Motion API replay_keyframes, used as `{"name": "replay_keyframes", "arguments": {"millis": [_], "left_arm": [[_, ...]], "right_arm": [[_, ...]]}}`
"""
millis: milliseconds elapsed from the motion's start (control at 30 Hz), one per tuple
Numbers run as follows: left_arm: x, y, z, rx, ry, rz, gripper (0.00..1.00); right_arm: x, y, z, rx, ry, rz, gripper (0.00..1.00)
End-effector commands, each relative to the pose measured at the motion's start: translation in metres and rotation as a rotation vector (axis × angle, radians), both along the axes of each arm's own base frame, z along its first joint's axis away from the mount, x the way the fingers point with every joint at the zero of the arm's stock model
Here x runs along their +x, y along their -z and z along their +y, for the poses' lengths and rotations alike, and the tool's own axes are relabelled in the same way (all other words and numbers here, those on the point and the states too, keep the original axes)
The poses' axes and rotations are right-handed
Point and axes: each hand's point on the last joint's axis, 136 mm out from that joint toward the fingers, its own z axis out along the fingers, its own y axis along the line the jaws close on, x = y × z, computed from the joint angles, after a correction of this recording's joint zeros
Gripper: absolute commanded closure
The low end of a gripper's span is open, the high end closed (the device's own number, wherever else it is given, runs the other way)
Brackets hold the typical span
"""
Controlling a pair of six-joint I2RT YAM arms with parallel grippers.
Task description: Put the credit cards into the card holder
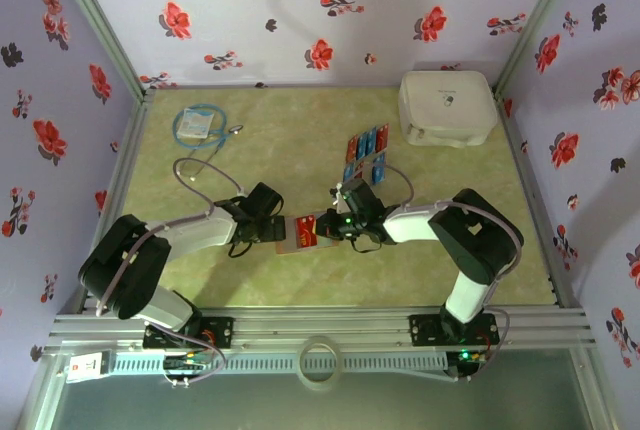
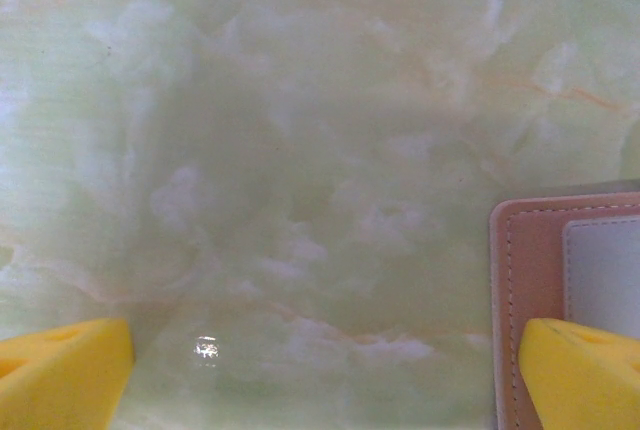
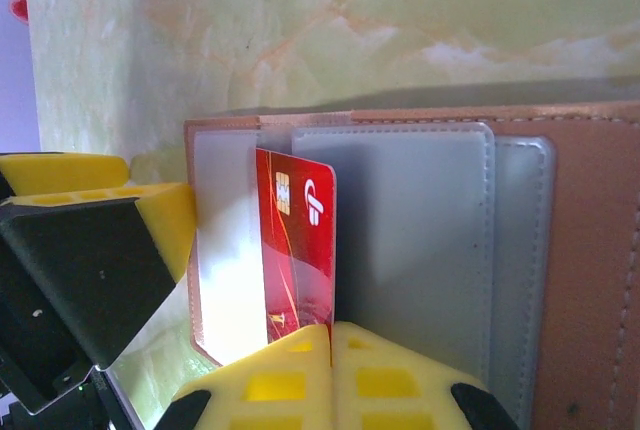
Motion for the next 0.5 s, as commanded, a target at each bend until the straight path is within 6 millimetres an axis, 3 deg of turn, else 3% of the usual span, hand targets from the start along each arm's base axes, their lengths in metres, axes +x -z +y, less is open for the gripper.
{"name": "replay_keyframes", "arguments": {"millis": [0, 300, 467], "left_arm": [[-0.0074, 0.017, 0.0052, 0.036, 0.009, 0.045, 0.0], [-0.0079, 0.0175, 0.0055, 0.037, 0.009, 0.045, 0.0], [-0.0064, 0.0161, 0.0044, 0.032, 0.006, 0.041, 0.0]], "right_arm": [[0.002, 0.0071, -0.0026, -0.03, -0.006, 0.012, 1.0], [0.0043, 0.009, 0.0024, -0.02, -0.003, 0.024, 1.0], [0.0024, 0.0081, 0.004, -0.026, -0.017, 0.029, 0.91]]}}
